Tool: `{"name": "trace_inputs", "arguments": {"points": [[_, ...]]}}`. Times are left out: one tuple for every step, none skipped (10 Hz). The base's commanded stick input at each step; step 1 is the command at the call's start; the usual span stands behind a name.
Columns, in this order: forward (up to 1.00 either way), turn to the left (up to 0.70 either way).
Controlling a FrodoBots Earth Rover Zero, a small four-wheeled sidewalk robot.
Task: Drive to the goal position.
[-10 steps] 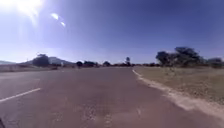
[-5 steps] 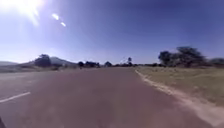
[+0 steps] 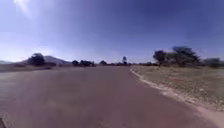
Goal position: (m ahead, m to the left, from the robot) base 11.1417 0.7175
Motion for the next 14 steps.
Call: {"name": "trace_inputs", "arguments": {"points": [[1.0, -0.09], [1.0, -0.03], [1.0, 0.0], [1.0, 0.0], [1.0, -0.06], [1.0, -0.14], [1.0, 0.0], [1.0, 0.0], [1.0, -0.13], [1.0, -0.28], [1.0, -0.17], [1.0, 0.0], [1.0, -0.07], [1.0, -0.13]]}}
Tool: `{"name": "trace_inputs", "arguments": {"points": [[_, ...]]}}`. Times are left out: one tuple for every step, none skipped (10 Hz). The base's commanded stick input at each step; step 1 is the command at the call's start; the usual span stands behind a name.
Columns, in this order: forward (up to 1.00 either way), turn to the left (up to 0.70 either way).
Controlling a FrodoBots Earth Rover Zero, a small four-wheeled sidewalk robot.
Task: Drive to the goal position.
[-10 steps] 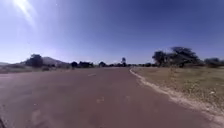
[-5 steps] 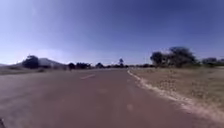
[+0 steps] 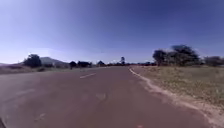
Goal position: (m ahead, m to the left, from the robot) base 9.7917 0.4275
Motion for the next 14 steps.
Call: {"name": "trace_inputs", "arguments": {"points": [[1.0, -0.12], [1.0, -0.01], [1.0, -0.02], [1.0, -0.04], [1.0, -0.18], [1.0, 0.0], [1.0, 0.0], [1.0, -0.06], [1.0, -0.03], [1.0, 0.0], [1.0, 0.0], [1.0, -0.3], [1.0, -0.3], [1.0, -0.25]]}}
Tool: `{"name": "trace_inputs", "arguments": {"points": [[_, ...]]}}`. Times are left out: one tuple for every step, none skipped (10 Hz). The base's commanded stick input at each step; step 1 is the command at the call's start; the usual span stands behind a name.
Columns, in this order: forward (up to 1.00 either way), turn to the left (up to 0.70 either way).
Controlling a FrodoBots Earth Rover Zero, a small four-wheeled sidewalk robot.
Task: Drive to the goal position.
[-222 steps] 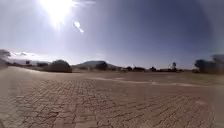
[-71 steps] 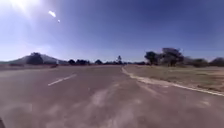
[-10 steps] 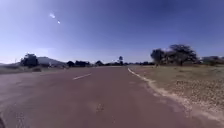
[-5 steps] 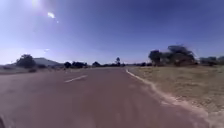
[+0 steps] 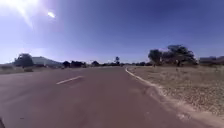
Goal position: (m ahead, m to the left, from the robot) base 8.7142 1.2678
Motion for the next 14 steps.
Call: {"name": "trace_inputs", "arguments": {"points": [[1.0, -0.08], [1.0, 0.0], [1.0, 0.0], [1.0, -0.24], [1.0, -0.14], [1.0, -0.07], [1.0, -0.01], [1.0, -0.03], [1.0, -0.07], [1.0, -0.1], [1.0, -0.14], [1.0, -0.17], [1.0, -0.15], [1.0, -0.06]]}}
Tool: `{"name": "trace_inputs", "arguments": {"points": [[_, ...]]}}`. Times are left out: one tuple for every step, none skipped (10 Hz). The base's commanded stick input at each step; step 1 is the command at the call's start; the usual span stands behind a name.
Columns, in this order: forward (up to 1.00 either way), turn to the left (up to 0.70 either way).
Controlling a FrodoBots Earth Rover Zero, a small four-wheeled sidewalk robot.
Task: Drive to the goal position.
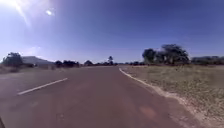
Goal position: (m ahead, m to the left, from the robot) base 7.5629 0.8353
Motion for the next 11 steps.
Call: {"name": "trace_inputs", "arguments": {"points": [[1.0, 0.0], [1.0, 0.0], [1.0, 0.0], [1.0, 0.0], [1.0, 0.0], [1.0, 0.0], [1.0, 0.0], [1.0, 0.0], [1.0, 0.0], [1.0, 0.0], [1.0, 0.0]]}}
